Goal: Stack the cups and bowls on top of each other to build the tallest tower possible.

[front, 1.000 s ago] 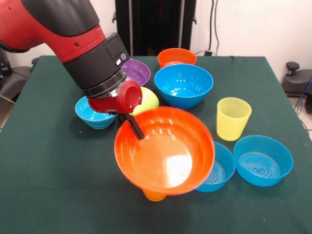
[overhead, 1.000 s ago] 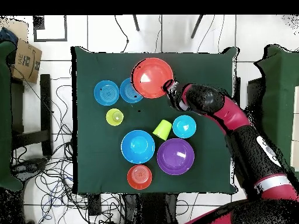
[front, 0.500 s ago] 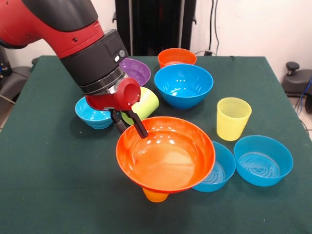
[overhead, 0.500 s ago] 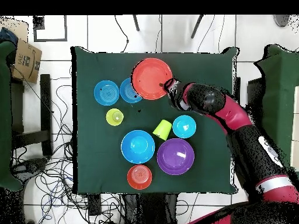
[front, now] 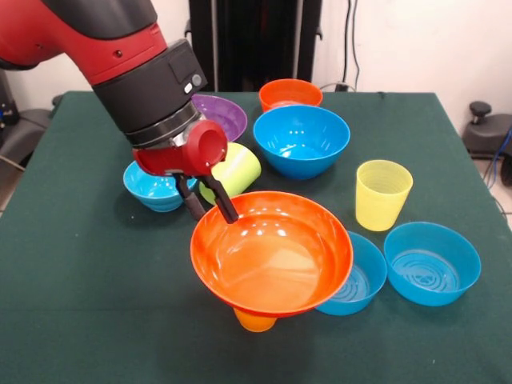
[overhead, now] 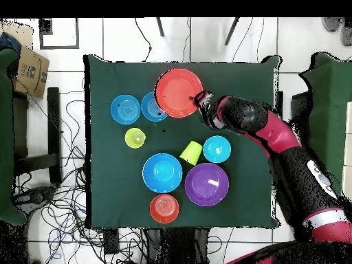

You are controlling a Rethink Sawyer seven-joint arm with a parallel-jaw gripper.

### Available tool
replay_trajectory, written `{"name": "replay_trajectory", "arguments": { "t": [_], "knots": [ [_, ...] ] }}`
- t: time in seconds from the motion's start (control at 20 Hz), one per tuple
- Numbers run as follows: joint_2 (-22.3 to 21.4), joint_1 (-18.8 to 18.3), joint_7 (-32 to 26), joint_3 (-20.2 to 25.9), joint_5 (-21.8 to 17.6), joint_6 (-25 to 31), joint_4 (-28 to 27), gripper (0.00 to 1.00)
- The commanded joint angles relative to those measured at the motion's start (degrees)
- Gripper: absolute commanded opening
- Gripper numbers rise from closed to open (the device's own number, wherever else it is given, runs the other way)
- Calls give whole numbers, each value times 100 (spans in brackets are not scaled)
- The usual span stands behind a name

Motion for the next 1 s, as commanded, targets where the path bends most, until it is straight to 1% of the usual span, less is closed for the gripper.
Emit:
{"name": "replay_trajectory", "arguments": {
  "t": [0.05,0.15,0.2,0.3,0.45,0.5,0.55,0.6,0.7,0.75,0.85,1.0],
  "knots": [
    [-235,256,139,-337,-148,459,288,100],
    [-467,297,183,-371,-112,667,408,100],
    [-515,316,187,-382,-109,711,442,100],
    [-621,473,92,-516,-217,1008,375,100],
    [-869,906,30,-956,-602,1406,121,100],
    [-915,980,23,-1031,-652,1476,95,100],
    [-973,1125,36,-1172,-720,1754,9,100],
    [-1026,1204,33,-1246,-759,1841,-8,100],
    [-1214,1451,140,-1489,-910,2071,-26,100],
    [-1346,1633,272,-1678,-1006,2309,-20,100],
    [-1483,1912,505,-1973,-1171,2545,-28,100],
    [-1489,2260,849,-2367,-1394,2803,-131,100]
  ]
}}
